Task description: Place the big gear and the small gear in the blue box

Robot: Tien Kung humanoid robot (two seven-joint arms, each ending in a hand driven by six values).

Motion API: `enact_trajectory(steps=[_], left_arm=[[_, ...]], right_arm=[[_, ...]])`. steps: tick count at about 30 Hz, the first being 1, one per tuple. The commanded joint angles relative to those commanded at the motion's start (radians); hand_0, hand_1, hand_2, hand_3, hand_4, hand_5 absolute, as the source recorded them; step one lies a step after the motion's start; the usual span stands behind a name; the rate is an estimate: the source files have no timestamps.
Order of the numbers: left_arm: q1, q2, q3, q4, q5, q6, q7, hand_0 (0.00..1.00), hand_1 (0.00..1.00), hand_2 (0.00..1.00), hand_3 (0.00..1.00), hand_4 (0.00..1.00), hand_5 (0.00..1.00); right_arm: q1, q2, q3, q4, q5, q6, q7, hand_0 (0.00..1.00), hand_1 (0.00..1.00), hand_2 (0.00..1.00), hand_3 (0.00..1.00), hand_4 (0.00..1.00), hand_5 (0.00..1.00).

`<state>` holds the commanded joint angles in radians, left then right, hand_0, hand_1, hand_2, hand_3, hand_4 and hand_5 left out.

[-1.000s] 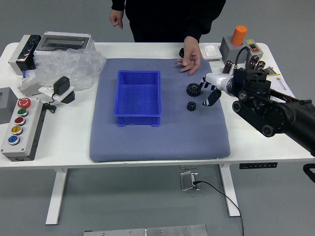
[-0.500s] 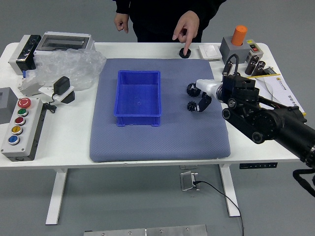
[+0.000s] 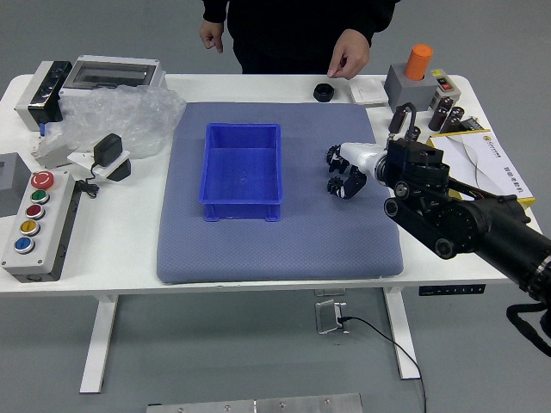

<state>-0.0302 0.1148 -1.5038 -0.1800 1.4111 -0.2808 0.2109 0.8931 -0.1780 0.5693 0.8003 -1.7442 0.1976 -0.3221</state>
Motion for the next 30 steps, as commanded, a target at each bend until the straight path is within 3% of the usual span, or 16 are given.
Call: enact_trajectory(steps=[30], left_arm=[[0.000, -0.003, 0.005, 0.000, -0.006, -0.001, -0.001, 0.887, 0.834, 0.836, 0.877, 0.807, 0.337]], right_arm=[[-0.041, 0.023, 0.024, -0.016, -0.035, -0.067, 0.010, 0.622, 0.560, 0.578, 0.603, 0.733, 0.167]])
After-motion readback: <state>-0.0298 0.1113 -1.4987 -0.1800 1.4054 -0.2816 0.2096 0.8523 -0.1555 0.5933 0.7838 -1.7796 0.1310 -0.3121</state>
